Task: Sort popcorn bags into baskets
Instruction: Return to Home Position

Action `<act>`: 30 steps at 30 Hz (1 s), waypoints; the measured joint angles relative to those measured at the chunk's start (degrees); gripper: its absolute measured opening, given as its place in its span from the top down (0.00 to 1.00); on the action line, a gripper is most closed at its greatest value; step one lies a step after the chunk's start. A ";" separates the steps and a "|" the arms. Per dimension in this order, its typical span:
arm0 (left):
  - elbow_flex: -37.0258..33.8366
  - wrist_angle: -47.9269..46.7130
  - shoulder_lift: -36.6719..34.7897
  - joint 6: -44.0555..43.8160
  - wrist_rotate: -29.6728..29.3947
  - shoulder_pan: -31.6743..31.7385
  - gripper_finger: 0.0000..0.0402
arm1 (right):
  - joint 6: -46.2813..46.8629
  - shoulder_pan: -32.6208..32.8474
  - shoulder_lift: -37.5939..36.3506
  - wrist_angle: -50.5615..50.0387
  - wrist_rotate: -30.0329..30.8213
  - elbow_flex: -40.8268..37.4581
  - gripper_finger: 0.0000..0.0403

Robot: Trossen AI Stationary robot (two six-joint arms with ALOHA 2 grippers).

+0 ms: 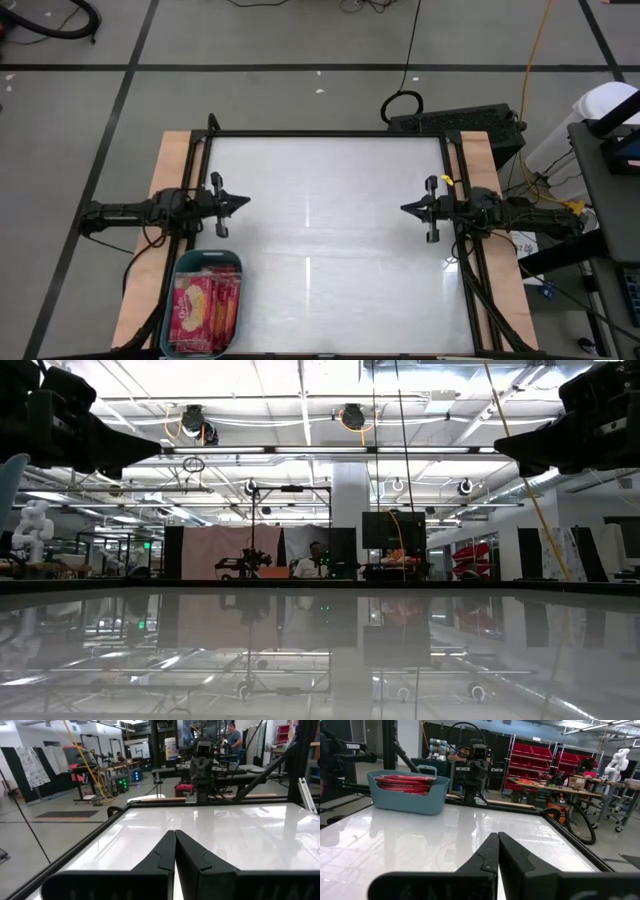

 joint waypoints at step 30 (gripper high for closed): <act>-0.07 1.14 0.00 0.21 -0.15 0.00 0.98 | 0.00 0.00 0.00 -0.01 0.01 -0.01 1.00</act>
